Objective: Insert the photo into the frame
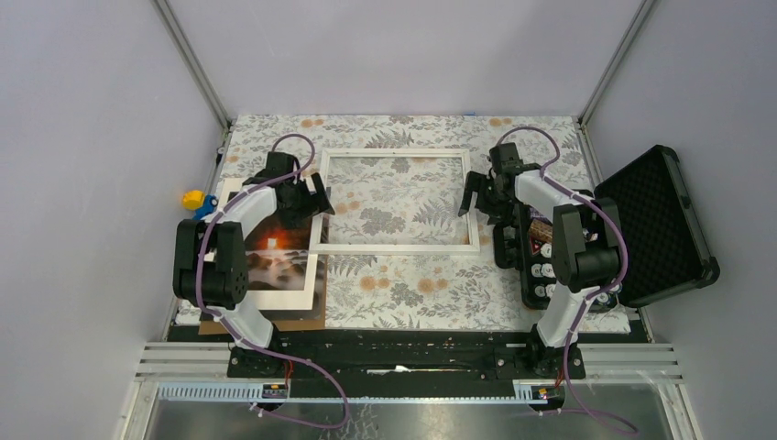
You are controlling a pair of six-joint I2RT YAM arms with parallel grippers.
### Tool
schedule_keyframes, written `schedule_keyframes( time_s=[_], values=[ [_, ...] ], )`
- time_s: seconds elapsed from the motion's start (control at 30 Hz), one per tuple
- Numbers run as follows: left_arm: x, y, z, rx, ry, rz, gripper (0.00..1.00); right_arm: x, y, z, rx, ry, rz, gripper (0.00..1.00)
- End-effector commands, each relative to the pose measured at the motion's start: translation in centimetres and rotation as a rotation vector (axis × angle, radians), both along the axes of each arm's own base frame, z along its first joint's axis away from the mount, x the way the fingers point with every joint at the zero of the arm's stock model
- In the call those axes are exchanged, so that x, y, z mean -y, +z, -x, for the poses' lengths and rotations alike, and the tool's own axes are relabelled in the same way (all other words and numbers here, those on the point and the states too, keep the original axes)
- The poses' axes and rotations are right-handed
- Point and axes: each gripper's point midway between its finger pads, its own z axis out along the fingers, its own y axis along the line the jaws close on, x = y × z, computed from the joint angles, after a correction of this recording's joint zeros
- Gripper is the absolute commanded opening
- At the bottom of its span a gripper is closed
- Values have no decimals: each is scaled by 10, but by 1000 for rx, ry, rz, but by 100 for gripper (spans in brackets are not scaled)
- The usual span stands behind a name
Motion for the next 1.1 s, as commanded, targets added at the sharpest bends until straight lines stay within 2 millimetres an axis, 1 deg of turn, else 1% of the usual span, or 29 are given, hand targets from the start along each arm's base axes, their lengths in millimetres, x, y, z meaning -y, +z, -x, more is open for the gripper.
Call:
schedule_keyframes(
  time_s=[0.0, 0.07, 0.23, 0.3, 0.33, 0.4, 0.47, 0.5, 0.57, 0.63, 0.67, 0.9, 0.97, 1.07],
  values=[
    [10, -3, -2, 25, -27, 55, 98, -11, 1, -4, 17, 6, -74, 90],
    [4, -3, -4, 32, -16, 16, 95, -15, -1, -4, 12, 11, -93, 87],
    [-7, 11, -18, 67, -6, -113, 86, -16, -3, -5, 15, 21, -99, 81],
    [-7, 12, -24, 65, -5, -133, 72, -16, -3, -7, 17, 29, -95, 79],
    [-7, 10, -27, 58, -8, -154, 68, -14, -3, -8, 19, 31, -87, 79],
    [-7, 9, -34, 46, -16, -200, 64, -13, -3, -9, 23, 36, -79, 79],
    [-8, 8, -43, 38, -16, -243, 58, -13, -3, -9, 25, 43, -75, 79],
    [-9, 8, -44, 38, -18, -265, 56, -13, -3, -9, 27, 46, -75, 79],
    [-10, 6, -43, 30, -21, -293, 57, -13, -3, -10, 28, 51, -74, 79],
    [-12, 1, -38, 19, -23, -301, 64, -13, -3, -10, 30, 55, -71, 79],
    [-12, -1, -37, 15, -28, -300, 64, -13, -4, -10, 31, 54, -70, 79],
    [-12, -11, -29, -9, -49, -304, 44, -15, -9, -11, 23, 60, -79, 79],
    [-13, -14, -26, -17, -54, -312, 42, -16, -9, -11, 22, 62, -81, 79],
    [-12, -17, -26, -25, -61, -310, 42, -15, -9, -11, 24, 63, -81, 79]
  ],
)
